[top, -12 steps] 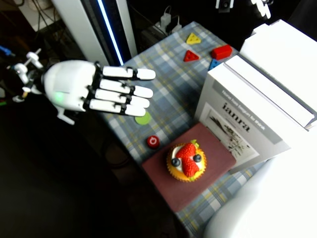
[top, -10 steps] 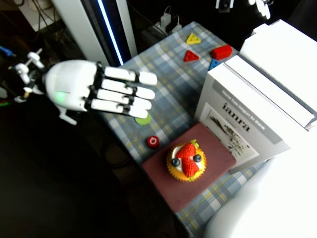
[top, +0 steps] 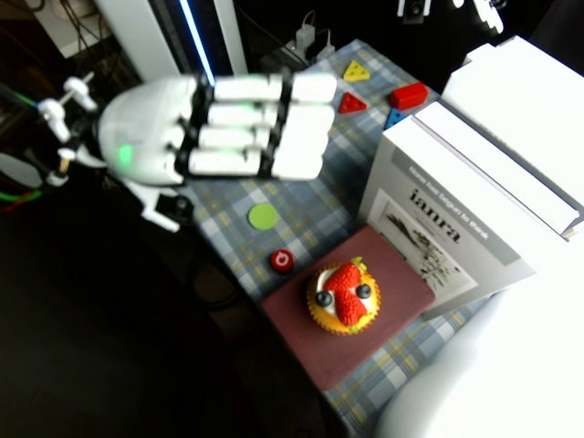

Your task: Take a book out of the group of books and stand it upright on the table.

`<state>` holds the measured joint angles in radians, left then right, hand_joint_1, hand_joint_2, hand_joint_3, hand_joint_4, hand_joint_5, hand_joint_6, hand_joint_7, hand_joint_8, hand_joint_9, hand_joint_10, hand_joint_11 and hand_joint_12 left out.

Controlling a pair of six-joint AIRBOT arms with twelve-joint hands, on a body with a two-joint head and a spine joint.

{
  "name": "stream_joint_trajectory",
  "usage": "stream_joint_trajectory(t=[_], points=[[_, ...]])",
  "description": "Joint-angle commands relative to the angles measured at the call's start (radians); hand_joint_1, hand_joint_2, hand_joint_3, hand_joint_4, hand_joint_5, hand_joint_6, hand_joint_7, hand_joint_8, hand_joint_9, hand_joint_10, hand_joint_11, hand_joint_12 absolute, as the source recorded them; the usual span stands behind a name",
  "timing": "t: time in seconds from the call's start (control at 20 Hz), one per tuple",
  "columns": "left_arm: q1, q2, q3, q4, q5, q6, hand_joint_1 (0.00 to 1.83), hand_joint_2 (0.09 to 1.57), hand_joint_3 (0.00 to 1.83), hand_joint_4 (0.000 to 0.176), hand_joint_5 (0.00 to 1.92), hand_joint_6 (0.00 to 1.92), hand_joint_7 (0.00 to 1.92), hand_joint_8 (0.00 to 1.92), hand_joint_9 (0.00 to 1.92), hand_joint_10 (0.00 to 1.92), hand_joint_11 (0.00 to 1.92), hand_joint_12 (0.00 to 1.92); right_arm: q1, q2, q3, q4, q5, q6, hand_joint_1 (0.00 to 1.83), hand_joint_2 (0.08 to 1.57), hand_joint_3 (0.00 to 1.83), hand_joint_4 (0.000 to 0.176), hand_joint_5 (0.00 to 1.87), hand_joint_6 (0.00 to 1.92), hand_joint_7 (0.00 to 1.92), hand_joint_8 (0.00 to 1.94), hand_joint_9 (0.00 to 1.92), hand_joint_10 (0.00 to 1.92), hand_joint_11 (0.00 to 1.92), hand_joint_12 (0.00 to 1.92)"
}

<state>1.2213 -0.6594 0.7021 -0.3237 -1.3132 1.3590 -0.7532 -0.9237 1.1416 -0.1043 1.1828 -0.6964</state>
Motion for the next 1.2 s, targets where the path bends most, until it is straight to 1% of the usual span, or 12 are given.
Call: stream_joint_trajectory(t=[0.0, 0.05, 0.1, 0.15, 0.35, 0.55, 0.9, 1.0, 1.15], points=[[-0.011, -0.003, 0.006, 0.004, -0.123, -0.005, 0.00, 1.38, 0.00, 0.176, 0.30, 0.00, 0.13, 0.00, 0.07, 0.00, 0.00, 0.00, 0.029, -0.008, 0.009, 0.014, 0.063, 0.001, 0.00, 1.24, 0.00, 0.143, 0.04, 0.00, 0.00, 0.00, 0.00, 0.00, 0.00, 0.00], [-0.011, -0.006, 0.009, 0.004, -0.119, -0.005, 0.00, 1.38, 0.00, 0.176, 0.29, 0.00, 0.12, 0.00, 0.07, 0.00, 0.00, 0.00, 0.071, -0.026, 0.026, -0.014, 0.017, 0.001, 0.00, 1.20, 0.00, 0.169, 0.05, 0.01, 0.00, 0.00, 0.00, 0.00, 0.00, 0.00], [-0.011, -0.009, 0.010, 0.004, -0.116, -0.005, 0.01, 1.38, 0.00, 0.176, 0.26, 0.00, 0.11, 0.00, 0.06, 0.00, 0.00, 0.00, 0.097, -0.043, 0.039, -0.030, -0.010, 0.001, 0.00, 1.16, 0.00, 0.175, 0.05, 0.00, 0.00, 0.00, 0.00, 0.00, 0.00, 0.00], [-0.011, -0.014, 0.013, 0.004, -0.110, -0.005, 0.03, 1.38, 0.00, 0.176, 0.26, 0.00, 0.11, 0.00, 0.06, 0.00, 0.00, 0.00, 0.128, -0.064, 0.058, -0.052, -0.050, 0.001, 0.00, 1.15, 0.00, 0.176, 0.06, 0.00, 0.00, 0.00, 0.00, 0.00, 0.00, 0.00], [-0.016, -0.026, 0.022, 0.006, -0.091, -0.005, 0.05, 1.37, 0.00, 0.176, 0.14, 0.00, 0.11, 0.00, 0.05, 0.00, 0.00, 0.00, 0.228, -0.120, 0.109, -0.131, -0.179, 0.001, 0.00, 1.13, 0.00, 0.176, 0.10, 0.02, 0.00, 0.00, 0.00, 0.00, 0.00, 0.00], [-0.023, -0.032, 0.029, 0.012, -0.079, -0.005, 0.06, 1.35, 0.00, 0.176, 0.08, 0.00, 0.09, 0.00, 0.05, 0.00, 0.00, 0.00, 0.294, -0.159, 0.151, -0.195, -0.297, 0.001, 0.00, 1.12, 0.00, 0.176, 0.09, 0.00, 0.00, 0.00, 0.00, 0.00, 0.00, 0.00], [-0.025, -0.036, 0.033, 0.013, -0.074, -0.005, 0.06, 1.35, 0.00, 0.176, 0.04, 0.00, 0.12, 0.01, 0.08, 0.01, 0.00, 0.00, 0.307, -0.186, 0.190, -0.216, -0.398, 0.000, 0.00, 1.14, 0.00, 0.176, 0.13, 0.02, 0.00, 0.00, 0.00, 0.00, 0.00, 0.00], [-0.026, -0.036, 0.033, 0.013, -0.075, -0.005, 0.02, 1.36, 0.00, 0.176, 0.02, 0.00, 0.12, 0.00, 0.08, 0.00, 0.00, 0.00, 0.309, -0.187, 0.192, -0.222, -0.417, -0.006, 0.00, 1.12, 0.00, 0.176, 0.13, 0.01, 0.00, 0.00, 0.00, 0.00, 0.00, 0.00], [-0.026, -0.037, 0.031, 0.011, -0.077, -0.006, 0.04, 1.36, 0.00, 0.176, 0.04, 0.00, 0.14, 0.01, 0.09, 0.00, 0.00, 0.00, 0.309, -0.183, 0.191, -0.231, -0.437, -0.009, 0.00, 1.11, 0.00, 0.176, 0.12, 0.00, 0.00, 0.00, 0.00, 0.00, 0.00, 0.00]])
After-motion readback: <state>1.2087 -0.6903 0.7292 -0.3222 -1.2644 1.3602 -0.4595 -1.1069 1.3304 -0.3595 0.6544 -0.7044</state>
